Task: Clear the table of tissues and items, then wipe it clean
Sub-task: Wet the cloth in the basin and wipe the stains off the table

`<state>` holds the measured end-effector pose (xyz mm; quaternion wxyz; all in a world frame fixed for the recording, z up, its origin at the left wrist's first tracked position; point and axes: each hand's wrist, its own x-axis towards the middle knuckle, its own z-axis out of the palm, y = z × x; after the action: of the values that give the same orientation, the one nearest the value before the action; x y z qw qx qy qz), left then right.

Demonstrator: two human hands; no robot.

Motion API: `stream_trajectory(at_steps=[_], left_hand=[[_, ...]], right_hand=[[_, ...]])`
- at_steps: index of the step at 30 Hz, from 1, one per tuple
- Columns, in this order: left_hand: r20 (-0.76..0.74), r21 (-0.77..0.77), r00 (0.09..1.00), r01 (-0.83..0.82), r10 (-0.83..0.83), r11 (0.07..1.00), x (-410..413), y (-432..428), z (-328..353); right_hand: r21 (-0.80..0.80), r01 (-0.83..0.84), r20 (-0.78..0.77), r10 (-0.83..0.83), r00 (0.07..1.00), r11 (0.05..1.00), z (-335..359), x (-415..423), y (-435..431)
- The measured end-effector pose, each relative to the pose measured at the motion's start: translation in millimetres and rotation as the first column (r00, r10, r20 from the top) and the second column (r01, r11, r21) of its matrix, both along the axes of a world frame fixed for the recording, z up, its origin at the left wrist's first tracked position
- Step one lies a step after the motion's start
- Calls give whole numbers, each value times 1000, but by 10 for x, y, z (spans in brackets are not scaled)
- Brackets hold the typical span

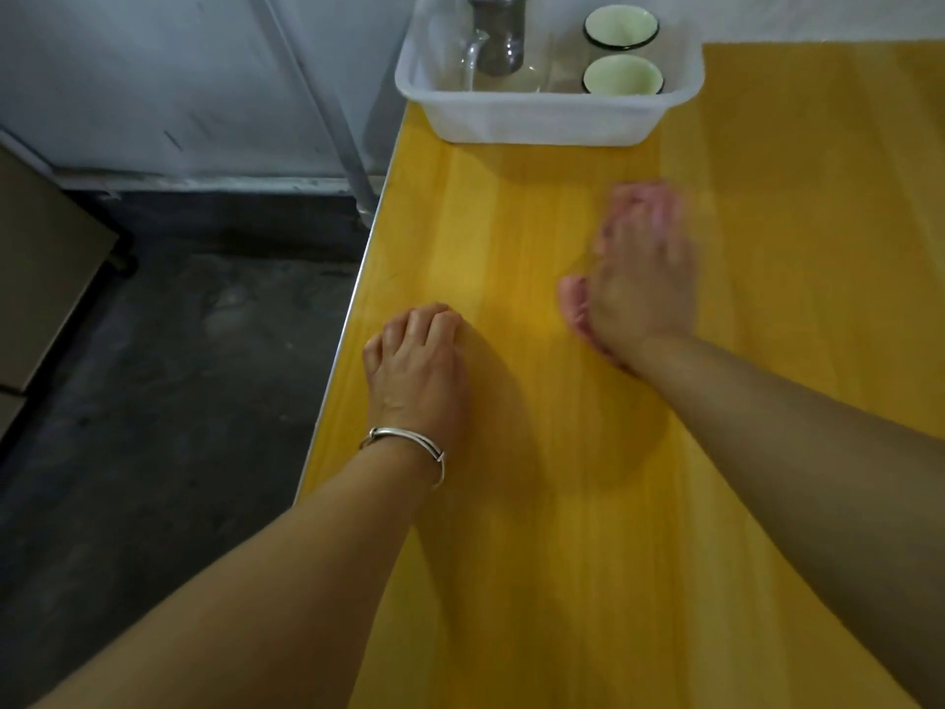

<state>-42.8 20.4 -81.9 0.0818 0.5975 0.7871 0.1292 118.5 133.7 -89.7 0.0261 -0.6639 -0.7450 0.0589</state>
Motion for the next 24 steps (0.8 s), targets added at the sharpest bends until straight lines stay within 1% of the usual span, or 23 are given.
stream_trajectory(at_steps=[1, 2, 4, 5, 6, 8, 10, 12, 14, 15, 17, 19, 22, 24], left_hand=[[7, -4, 1000, 8, -8, 1000, -13, -2, -4], [12, -2, 1000, 20, -20, 1000, -28, -5, -8], [28, 7, 999, 46, -46, 999, -61, -13, -16], [43, 17, 997, 64, -65, 998, -54, -7, -7], [62, 25, 995, 74, -76, 997, -103, -20, -23], [98, 49, 988, 114, -118, 992, -160, -18, -36], [111, 92, 979, 160, -170, 983, -228, -17, -68], [106, 131, 972, 195, -209, 972, -269, -20, -89], [102, 154, 965, 224, -241, 962, -297, -32, -102], [97, 159, 963, 236, -253, 959, -325, -41, -105], [103, 173, 959, 246, -266, 954, -366, -37, -97], [102, 181, 955, 257, -278, 949, -406, -15, -71], [69, 180, 950, 289, -305, 940, -446, 25, -6], [64, 175, 946, 304, -319, 937, -460, 43, 3]], right_hand=[[-19, 115, 4, -115, 993, 993, 7, 29, 45], [-40, 188, 13, -187, 982, 981, 13, 9, 81], [-79, 245, 34, -243, 969, 966, 32, -142, 120], [-86, 233, 43, -230, 972, 969, 46, -205, 141], [-80, 183, 52, -179, 982, 980, 37, -328, 161], [-43, 26, 50, -24, 998, 999, 3, -519, 241], [-9, -154, 19, 154, 988, 988, -44, -769, 323], [29, -339, -1, 339, 941, 940, -50, -1017, 330], [27, -505, -32, 506, 862, 863, 16, -1166, 280], [12, -563, -65, 562, 824, 826, 52, -1200, 255], [3, -612, -139, 607, 783, 791, 91, -1161, 247], [22, -601, -155, 597, 787, 799, 80, -1129, 280], [27, -458, -153, 457, 876, 888, 26, -1272, 358], [19, -383, -146, 382, 913, 924, -6, -1401, 405]])
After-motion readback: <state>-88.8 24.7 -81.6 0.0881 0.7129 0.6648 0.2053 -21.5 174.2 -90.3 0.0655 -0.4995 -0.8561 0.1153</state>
